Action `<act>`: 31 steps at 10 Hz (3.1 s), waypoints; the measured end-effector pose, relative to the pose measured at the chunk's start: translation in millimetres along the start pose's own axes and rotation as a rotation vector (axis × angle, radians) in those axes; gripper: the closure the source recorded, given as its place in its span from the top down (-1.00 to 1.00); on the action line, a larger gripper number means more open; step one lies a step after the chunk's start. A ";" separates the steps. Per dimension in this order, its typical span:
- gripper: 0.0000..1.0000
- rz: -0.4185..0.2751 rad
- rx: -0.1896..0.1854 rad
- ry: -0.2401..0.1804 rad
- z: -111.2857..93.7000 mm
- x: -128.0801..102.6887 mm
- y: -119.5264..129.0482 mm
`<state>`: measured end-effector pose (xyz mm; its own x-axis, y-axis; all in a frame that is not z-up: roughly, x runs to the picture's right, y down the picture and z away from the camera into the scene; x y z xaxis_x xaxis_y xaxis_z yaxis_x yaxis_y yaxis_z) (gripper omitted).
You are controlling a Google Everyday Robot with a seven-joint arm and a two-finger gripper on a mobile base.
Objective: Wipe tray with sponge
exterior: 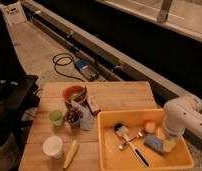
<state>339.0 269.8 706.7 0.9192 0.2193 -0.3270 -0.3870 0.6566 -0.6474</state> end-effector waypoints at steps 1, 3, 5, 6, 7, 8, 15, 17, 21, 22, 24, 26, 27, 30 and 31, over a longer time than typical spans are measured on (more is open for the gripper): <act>0.30 0.002 -0.029 -0.016 9.3 -2.8 6.1; 0.30 0.001 -0.068 -0.047 22.4 -8.2 11.1; 0.30 0.009 -0.105 -0.103 33.6 -8.6 15.0; 0.30 0.002 -0.105 -0.112 36.4 -10.4 15.9; 0.30 -0.002 -0.103 -0.114 38.7 -11.4 16.1; 0.30 -0.006 -0.095 -0.121 40.5 -13.3 14.4; -0.25 -0.042 -0.050 -0.140 46.0 -21.7 6.3; -0.59 -0.050 -0.055 -0.143 49.2 -21.4 9.6; -1.00 -0.111 -0.035 -0.113 25.3 -19.3 25.2; -1.00 -0.148 -0.028 -0.082 19.0 -17.6 33.2; -1.00 -0.162 -0.025 -0.021 12.7 -1.0 46.0; -1.00 -0.148 -0.021 0.026 19.2 5.9 41.1; -1.00 -0.141 -0.015 0.041 23.1 5.4 35.3; -1.00 -0.135 0.004 0.064 34.1 -3.7 18.6; -1.00 -0.138 0.008 0.059 35.0 -8.7 15.5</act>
<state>327.5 303.3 723.6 0.9577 0.0836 -0.2753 -0.2561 0.6835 -0.6835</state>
